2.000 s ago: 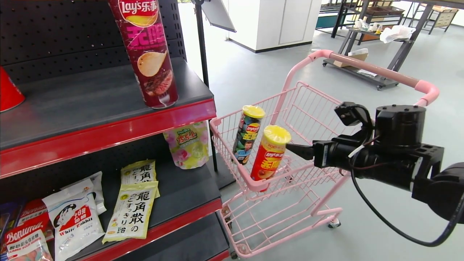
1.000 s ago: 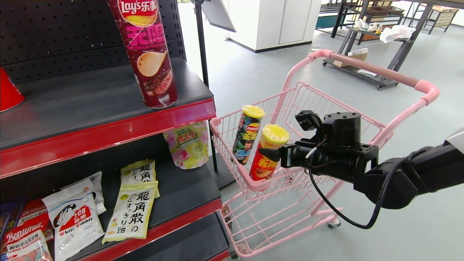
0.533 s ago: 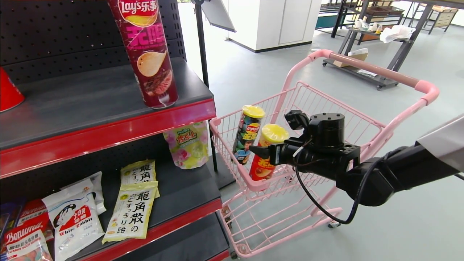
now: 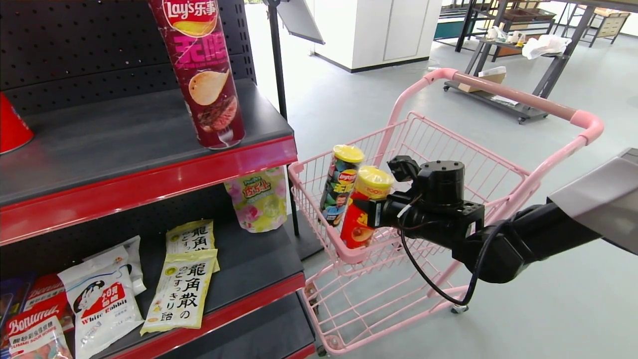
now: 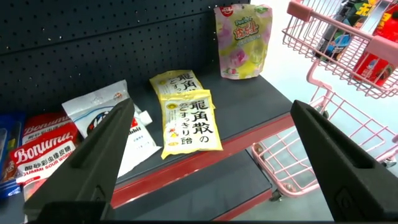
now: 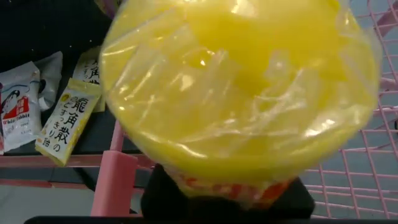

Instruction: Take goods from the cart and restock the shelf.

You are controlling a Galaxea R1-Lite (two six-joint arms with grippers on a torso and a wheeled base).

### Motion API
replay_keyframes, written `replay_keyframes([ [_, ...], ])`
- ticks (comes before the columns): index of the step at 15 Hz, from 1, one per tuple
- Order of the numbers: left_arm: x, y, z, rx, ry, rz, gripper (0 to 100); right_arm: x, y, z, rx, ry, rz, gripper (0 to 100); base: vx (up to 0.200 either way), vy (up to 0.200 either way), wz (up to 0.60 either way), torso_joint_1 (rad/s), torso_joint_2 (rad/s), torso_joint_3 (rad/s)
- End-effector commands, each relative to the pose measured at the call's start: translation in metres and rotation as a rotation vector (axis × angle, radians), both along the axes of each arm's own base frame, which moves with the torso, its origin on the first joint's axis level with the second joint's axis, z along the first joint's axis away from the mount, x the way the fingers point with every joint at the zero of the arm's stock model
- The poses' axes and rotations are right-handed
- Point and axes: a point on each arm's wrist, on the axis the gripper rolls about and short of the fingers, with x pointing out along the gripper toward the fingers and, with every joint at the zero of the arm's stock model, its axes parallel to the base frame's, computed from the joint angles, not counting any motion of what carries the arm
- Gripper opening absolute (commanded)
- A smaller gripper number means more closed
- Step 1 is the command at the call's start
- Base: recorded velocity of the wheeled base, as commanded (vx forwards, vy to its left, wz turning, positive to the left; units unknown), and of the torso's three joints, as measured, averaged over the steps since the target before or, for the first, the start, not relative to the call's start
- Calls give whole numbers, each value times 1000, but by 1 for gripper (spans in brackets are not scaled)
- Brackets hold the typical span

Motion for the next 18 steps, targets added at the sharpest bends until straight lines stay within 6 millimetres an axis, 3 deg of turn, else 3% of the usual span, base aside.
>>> replay_keyframes([
  [1, 0, 0, 0, 0, -1, 0, 100, -4, 0, 9, 4, -18, 6, 0, 0, 0, 0, 0, 0, 0],
  [4, 0, 0, 0, 0, 1, 0, 100, -20, -10, 56, 6, -148, -1, 0, 0, 0, 0, 0, 0, 0],
  [6, 0, 0, 0, 0, 1, -1, 100, -42, -23, 107, 11, -235, 4, 0, 0, 0, 0, 0, 0, 0],
  [7, 0, 0, 0, 0, -1, 0, 100, -47, -25, 119, 17, -255, 4, 0, 0, 0, 0, 0, 0, 0],
  [8, 0, 0, 0, 0, 1, 0, 100, -60, -33, 153, 17, -322, -1, 0, 0, 0, 0, 0, 0, 0],
  [10, 0, 0, 0, -2, 1, 0, 100, -78, -44, 178, 2, -363, -45, 0, 0, 0, 0, 0, 0, 0],
  [11, 0, 0, 0, 0, 1, -1, 100, -97, -55, 189, -29, -366, -150, 0, 0, 0, 0, 0, 0, 0],
  [13, 0, 0, 0, -2, 1, 0, 100, -119, -65, 191, -65, -326, -178, 0, 0, 0, 0, 0, 0, 0],
  [14, 0, 0, 0, 0, 1, -1, 100, -160, -86, 182, -131, -232, -155, 0, 0, 0, 0, 0, 0, 0],
  [16, 0, 0, 0, 0, 1, -1, 100, -186, -101, 166, -160, -192, -151, 0, 0, 0, 0, 0, 0, 0],
  [18, 0, 0, 0, 0, 1, -1, 100, -194, -105, 147, -187, -149, -129, 0, 0, 0, 0, 0, 0, 0],
])
